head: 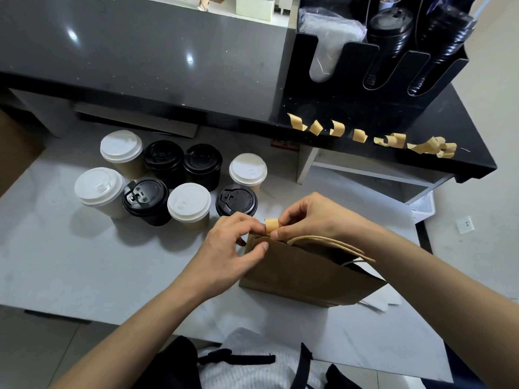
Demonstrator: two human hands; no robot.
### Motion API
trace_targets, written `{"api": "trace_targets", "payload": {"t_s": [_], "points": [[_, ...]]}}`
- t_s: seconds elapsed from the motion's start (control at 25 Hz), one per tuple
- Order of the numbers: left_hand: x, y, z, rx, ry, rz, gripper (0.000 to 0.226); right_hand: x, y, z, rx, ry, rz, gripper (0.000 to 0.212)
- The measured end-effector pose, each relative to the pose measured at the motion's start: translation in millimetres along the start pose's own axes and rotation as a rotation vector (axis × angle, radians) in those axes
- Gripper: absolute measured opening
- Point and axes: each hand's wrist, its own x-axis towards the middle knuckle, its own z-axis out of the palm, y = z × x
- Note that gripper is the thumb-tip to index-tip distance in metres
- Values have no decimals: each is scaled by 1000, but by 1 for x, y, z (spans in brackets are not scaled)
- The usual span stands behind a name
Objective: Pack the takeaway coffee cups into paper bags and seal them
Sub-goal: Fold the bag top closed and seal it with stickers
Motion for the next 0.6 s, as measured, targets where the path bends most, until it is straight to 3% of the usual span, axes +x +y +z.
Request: {"api": "trace_targets", "payload": {"t_s": [0.24, 0.6], "points": [[0, 1, 0, 28, -9, -1, 19, -3, 1, -3, 31, -23, 41, 18], [-1, 2, -6, -17, -4, 4, 19, -9, 6, -5, 170, 41, -58, 18]]}}
